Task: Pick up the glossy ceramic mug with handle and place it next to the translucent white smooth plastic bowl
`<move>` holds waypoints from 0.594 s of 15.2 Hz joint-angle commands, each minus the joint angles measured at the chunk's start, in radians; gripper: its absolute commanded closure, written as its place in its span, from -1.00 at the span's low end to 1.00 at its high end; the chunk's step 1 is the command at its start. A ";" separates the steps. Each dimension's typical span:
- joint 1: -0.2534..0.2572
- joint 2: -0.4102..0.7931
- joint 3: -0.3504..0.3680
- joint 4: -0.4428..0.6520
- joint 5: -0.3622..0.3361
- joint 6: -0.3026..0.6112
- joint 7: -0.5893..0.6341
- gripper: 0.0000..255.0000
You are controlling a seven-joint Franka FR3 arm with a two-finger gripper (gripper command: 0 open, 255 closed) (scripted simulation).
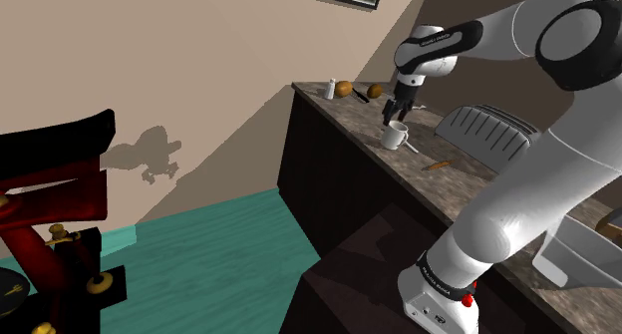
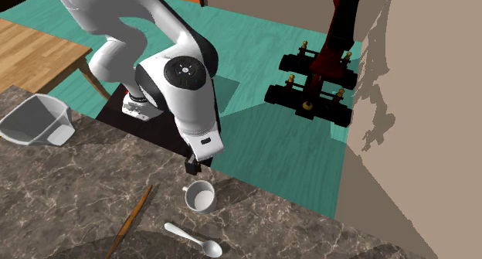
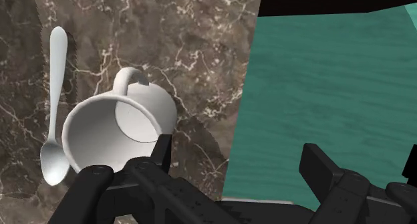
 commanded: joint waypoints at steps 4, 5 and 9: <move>-0.043 0.205 -0.041 0.134 0.098 0.047 -0.134 -1.00; -0.050 0.226 -0.041 0.149 0.108 0.050 -0.146 -1.00; -0.057 0.253 -0.038 0.123 0.124 0.099 -0.157 -1.00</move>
